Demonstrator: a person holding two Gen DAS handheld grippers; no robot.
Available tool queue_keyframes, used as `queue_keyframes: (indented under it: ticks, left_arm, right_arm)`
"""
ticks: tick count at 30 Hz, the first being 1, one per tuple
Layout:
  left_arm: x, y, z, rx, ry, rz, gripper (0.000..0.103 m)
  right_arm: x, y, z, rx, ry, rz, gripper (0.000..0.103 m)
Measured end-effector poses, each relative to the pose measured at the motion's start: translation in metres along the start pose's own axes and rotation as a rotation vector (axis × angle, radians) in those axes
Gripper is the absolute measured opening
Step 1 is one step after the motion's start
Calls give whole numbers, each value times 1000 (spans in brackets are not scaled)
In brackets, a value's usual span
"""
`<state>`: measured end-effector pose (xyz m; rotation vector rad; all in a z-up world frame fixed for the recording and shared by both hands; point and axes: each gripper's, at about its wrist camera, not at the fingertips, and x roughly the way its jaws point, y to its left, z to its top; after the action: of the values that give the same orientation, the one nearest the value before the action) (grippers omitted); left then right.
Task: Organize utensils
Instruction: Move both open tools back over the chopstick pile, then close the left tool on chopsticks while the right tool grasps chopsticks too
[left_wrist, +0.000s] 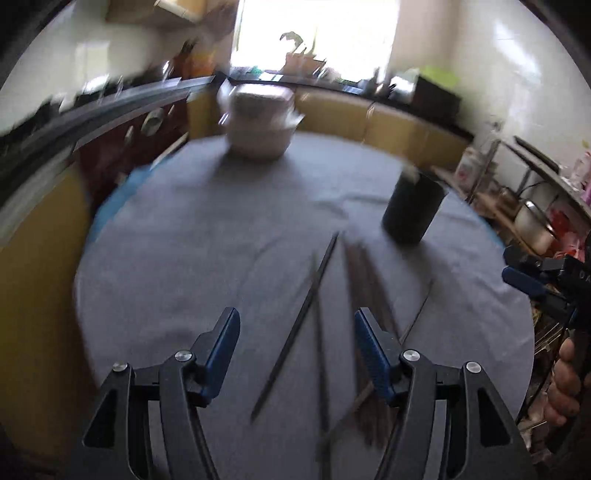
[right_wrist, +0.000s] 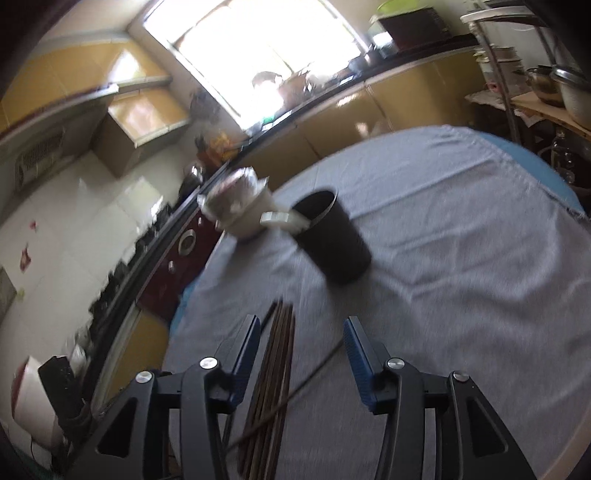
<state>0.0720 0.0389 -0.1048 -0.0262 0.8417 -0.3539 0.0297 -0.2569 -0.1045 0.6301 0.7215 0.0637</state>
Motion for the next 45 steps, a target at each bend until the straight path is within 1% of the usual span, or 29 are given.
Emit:
queue_keyframes:
  ticks: [3, 5, 14, 20, 22, 23, 25, 27, 29, 31, 32, 33, 34, 36, 37, 38, 40, 42, 43, 45]
  left_arm:
    - [1, 9, -15, -42, 45, -8, 65]
    - [1, 12, -21, -40, 48, -4, 65]
    - [6, 17, -14, -31, 50, 6, 65]
    - [18, 22, -13, -41, 75, -18, 65]
    - [22, 23, -13, -39, 83, -29, 65]
    - [25, 23, -11, -39, 89, -37, 65]
    - [29, 24, -8, -39, 95, -49, 65]
    - [32, 26, 0, -41, 95, -63, 65]
    - [37, 27, 9, -40, 101, -76, 65]
    - [45, 27, 22, -47, 123, -94, 65]
    - [51, 27, 30, -54, 134, -109, 65]
    - [55, 27, 35, -58, 140, -116, 64]
    - [60, 26, 43, -60, 145, -126, 63]
    - [76, 21, 58, -57, 169, -152, 57]
    - [85, 18, 64, -59, 190, -158, 55]
    - [91, 16, 68, -61, 202, -166, 51]
    - [111, 11, 77, -75, 254, -194, 45]
    - [129, 6, 81, -81, 303, -189, 37]
    - [134, 3, 82, -77, 314, -188, 34]
    - [142, -4, 82, -56, 331, -181, 26]
  right_arm:
    - [9, 2, -11, 11, 57, -9, 50]
    - [14, 2, -17, 24, 88, -12, 50]
    - [28, -12, -22, 111, 156, -53, 50]
    - [43, -24, -18, 188, 199, -67, 49]
    - [52, -27, -17, 224, 215, -71, 45]
    - [57, -29, -16, 238, 223, -82, 44]
    - [66, -30, -14, 261, 234, -97, 38]
    - [78, -29, -11, 281, 251, -113, 37]
    - [87, -26, -8, 279, 258, -142, 36]
    - [100, -23, -5, 279, 282, -200, 32]
    - [104, -22, -4, 283, 291, -212, 32]
    - [109, -21, -4, 284, 304, -229, 31]
    - [113, -18, -4, 275, 307, -247, 26]
    - [118, -10, -2, 233, 296, -295, 25]
    - [121, -7, -1, 213, 292, -314, 24]
    - [123, -4, -1, 194, 289, -331, 22]
    - [129, 2, 1, 152, 284, -350, 14]
    - [133, 7, 1, 110, 278, -361, 13]
    - [135, 9, 1, 90, 274, -365, 12]
    - [137, 11, 1, 61, 267, -362, 11]
